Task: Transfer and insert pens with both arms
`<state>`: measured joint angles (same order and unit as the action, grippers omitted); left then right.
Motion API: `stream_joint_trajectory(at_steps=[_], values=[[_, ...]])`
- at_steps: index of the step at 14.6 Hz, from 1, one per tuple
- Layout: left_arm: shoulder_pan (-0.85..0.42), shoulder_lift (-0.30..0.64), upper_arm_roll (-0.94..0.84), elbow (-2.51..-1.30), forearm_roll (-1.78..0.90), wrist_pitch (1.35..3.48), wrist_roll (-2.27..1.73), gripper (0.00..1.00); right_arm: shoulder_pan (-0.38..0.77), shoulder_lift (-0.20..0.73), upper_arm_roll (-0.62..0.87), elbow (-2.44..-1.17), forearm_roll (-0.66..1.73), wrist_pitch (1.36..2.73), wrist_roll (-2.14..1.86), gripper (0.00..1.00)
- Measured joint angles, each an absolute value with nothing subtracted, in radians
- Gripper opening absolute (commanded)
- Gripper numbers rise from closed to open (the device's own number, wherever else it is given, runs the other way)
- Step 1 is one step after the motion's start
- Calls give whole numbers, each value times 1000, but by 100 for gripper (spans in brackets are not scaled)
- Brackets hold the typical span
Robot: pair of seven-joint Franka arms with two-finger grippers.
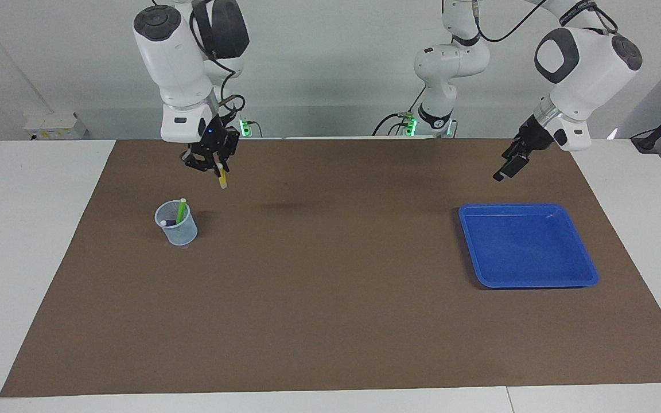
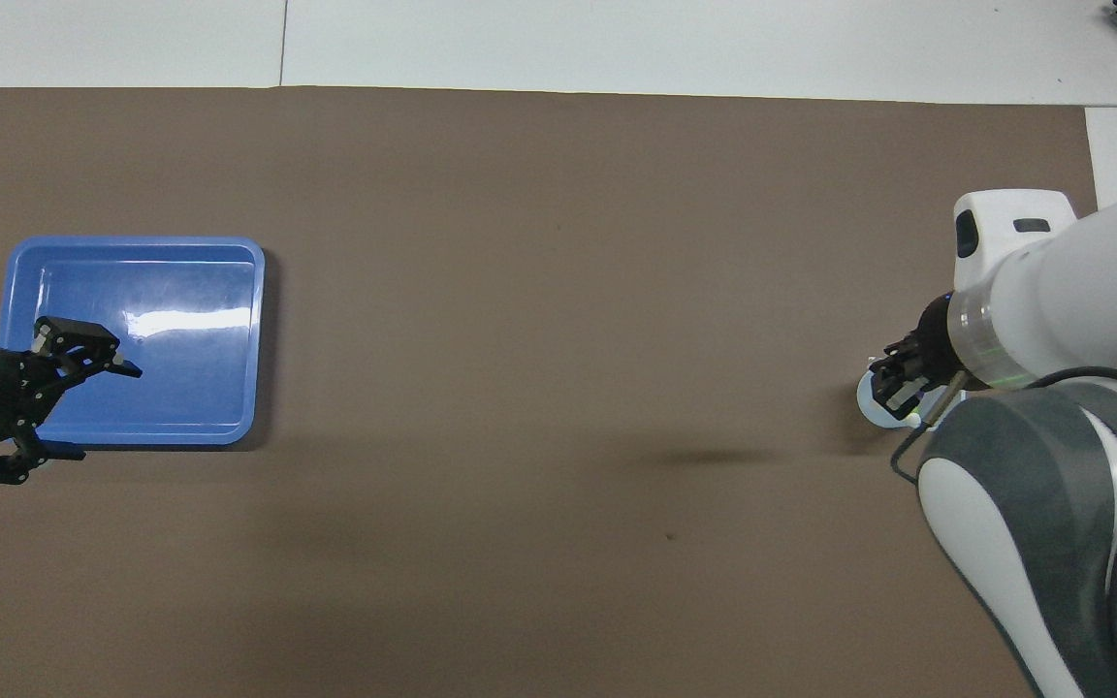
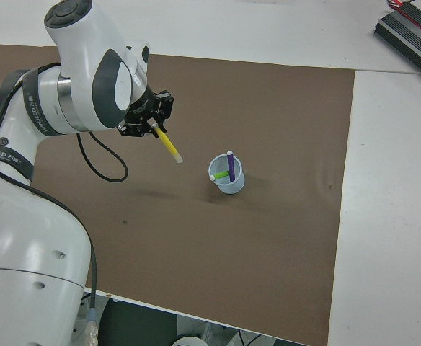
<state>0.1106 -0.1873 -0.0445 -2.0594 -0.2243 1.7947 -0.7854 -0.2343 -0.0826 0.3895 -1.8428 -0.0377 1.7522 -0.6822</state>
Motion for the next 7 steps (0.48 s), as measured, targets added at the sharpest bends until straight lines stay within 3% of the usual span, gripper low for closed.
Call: stream_joint_trajectory(at_steps=[7], values=[[109, -171, -54, -1971, -153, 1800, -733, 100, -356, -96, 390, -2020, -66, 1959, -928, 0]])
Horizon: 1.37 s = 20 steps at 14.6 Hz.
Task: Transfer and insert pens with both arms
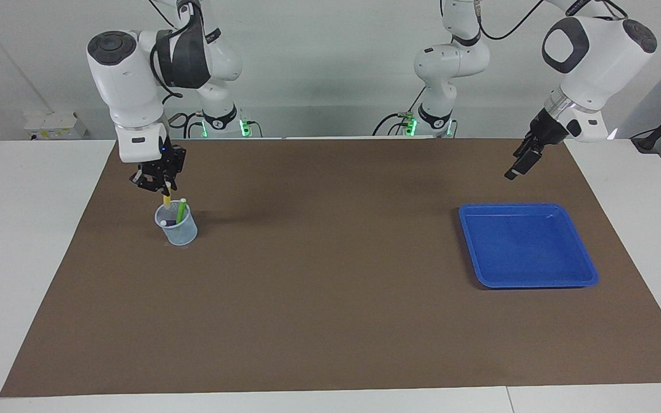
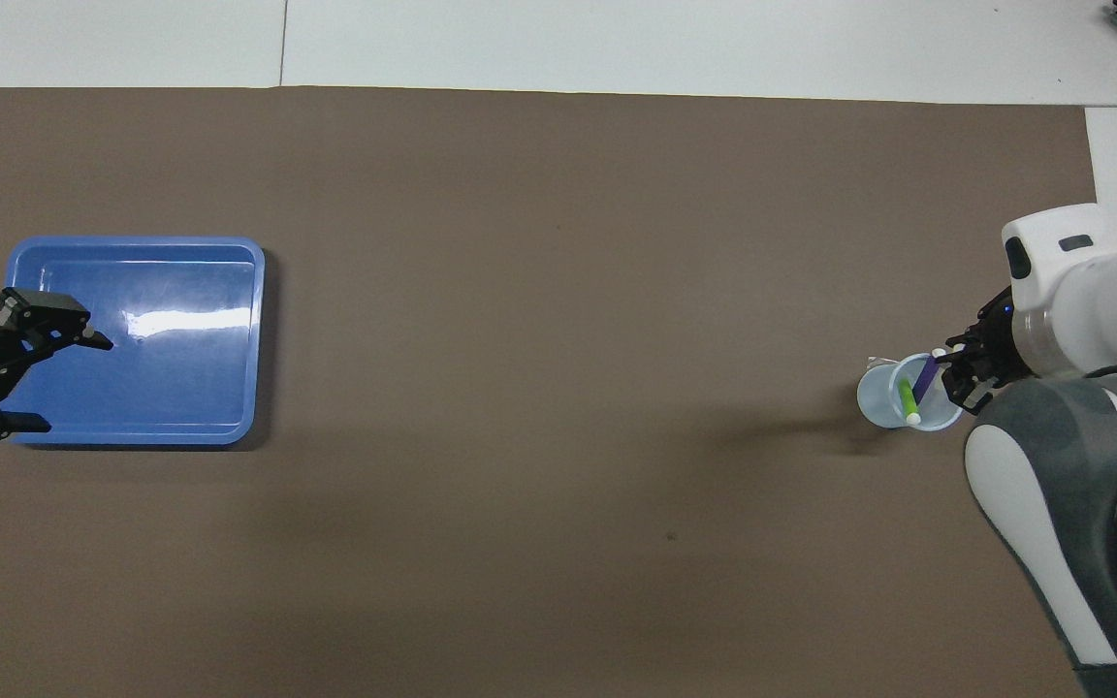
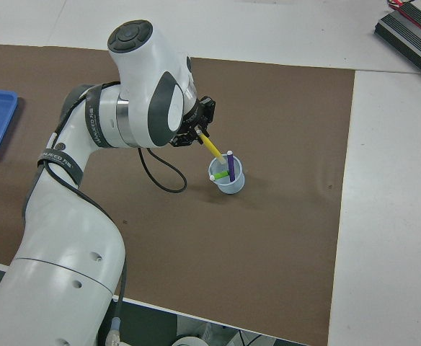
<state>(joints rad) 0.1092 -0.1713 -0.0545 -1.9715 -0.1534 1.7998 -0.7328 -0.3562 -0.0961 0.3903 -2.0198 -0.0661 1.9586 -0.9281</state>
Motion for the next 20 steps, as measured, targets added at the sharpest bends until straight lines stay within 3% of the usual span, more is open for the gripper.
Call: stream_joint_trajectory(at_steps=[4, 6, 7, 8, 9, 10, 11, 12, 17, 20], values=[[76, -136, -53, -1890, -64, 1796, -584, 100, -368, -101, 392, -2105, -66, 2025, -928, 0], [40, -103, -21, -1792, -22, 1738, -484, 100, -378, -103, 392, -2126, -66, 2036, -928, 0], [20, -81, 5, -1719, -12, 1677, -402, 100, -382, -105, 392, -2134, -66, 2037, -928, 15], [8, -62, 27, -1646, -5, 1611, -294, 100, -385, -106, 392, -2144, -66, 2048, -928, 39], [5, -50, 38, -1595, -1, 1558, -194, 100, -387, -107, 392, -2154, -66, 2063, -928, 56], [5, -44, 41, -1569, 9, 1523, -108, 100, -387, -107, 392, -2161, -66, 2074, -928, 61], [4, -40, 39, -1558, 30, 1500, -24, 100, -388, -108, 392, -2166, -66, 2081, -928, 77], [4, -37, 36, -1555, 44, 1492, 51, 100, -389, -108, 391, -2168, -66, 2083, -928, 100], [0, -35, 25, -1555, 48, 1508, 57, 100, -395, -111, 397, -2144, -43, 2068, -919, 100], [0, -26, 25, -1563, 48, 1537, 34, 100, -366, -113, 413, -2049, -11, 1948, -780, 100]])
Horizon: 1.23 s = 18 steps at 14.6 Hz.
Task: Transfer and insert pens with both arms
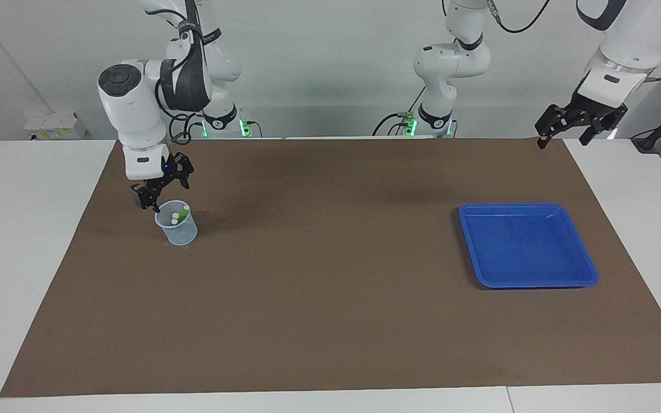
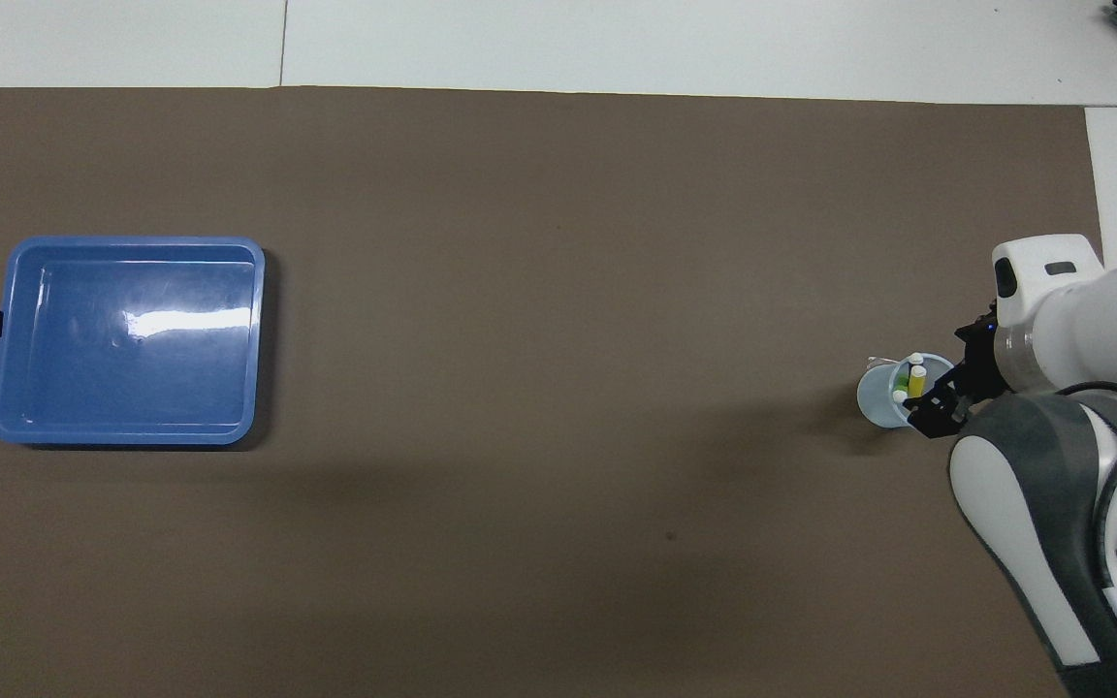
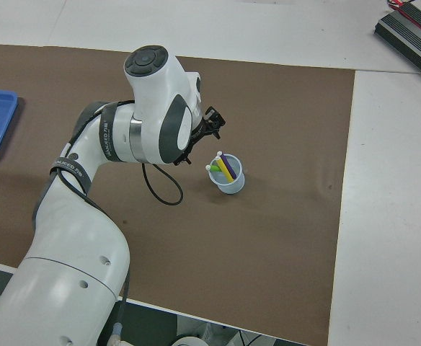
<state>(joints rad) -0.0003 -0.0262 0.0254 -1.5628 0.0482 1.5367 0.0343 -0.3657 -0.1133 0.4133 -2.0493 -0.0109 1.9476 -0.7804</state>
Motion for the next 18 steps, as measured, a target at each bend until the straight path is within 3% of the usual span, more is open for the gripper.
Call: stream_joint_trajectory(at_steps=[7, 12, 18], values=[[1, -21, 27, -1591, 8, 1579, 16, 100, -314, -61, 413, -1843, -10, 1762, -496, 100], [4, -22, 32, -1588, -28, 1579, 14, 100, -7, 10, 142, -1771, -10, 1749, -357, 100], [5, -23, 38, -1587, -36, 1579, 14, 100, 19, 54, 110, -1667, -28, 1644, -305, 100]])
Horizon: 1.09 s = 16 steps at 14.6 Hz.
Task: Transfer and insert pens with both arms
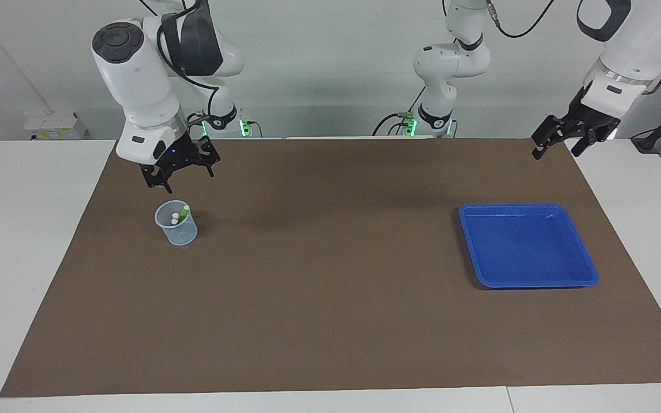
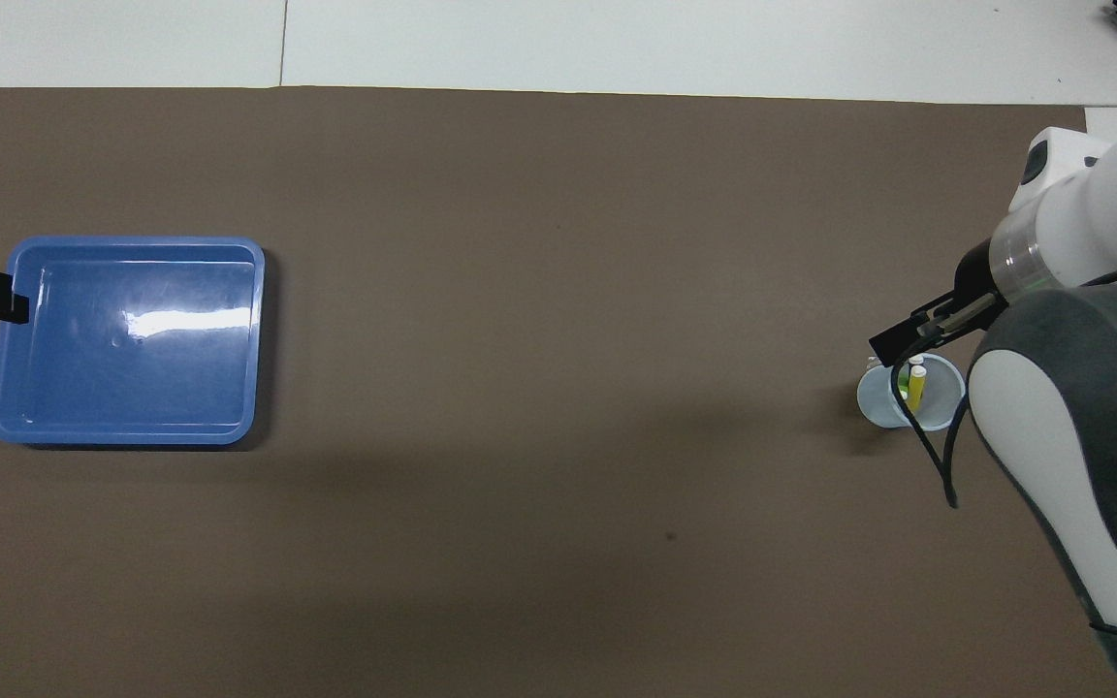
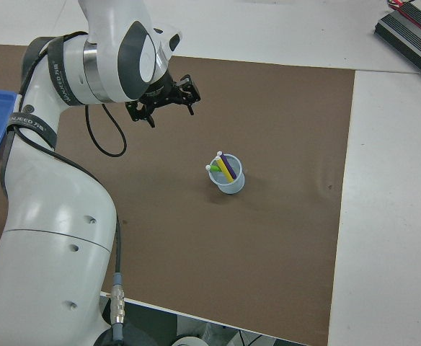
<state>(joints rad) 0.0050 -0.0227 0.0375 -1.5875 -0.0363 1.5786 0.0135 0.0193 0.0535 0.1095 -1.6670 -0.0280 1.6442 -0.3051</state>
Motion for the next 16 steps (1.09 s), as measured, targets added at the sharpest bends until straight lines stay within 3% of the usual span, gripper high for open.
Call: stream_joint_trajectory(at_steps=[5, 11, 16], values=[[5, -24, 39, -1587, -37, 1579, 13, 100, 19, 42, 68, -1681, -30, 1652, -300, 100], [4, -33, 33, -1583, -38, 1579, 13, 100, 19, -51, 61, -1784, -30, 1659, -285, 100], [5, -36, 29, -1584, -38, 1579, 10, 100, 22, -45, 63, -1807, -30, 1766, -252, 100]])
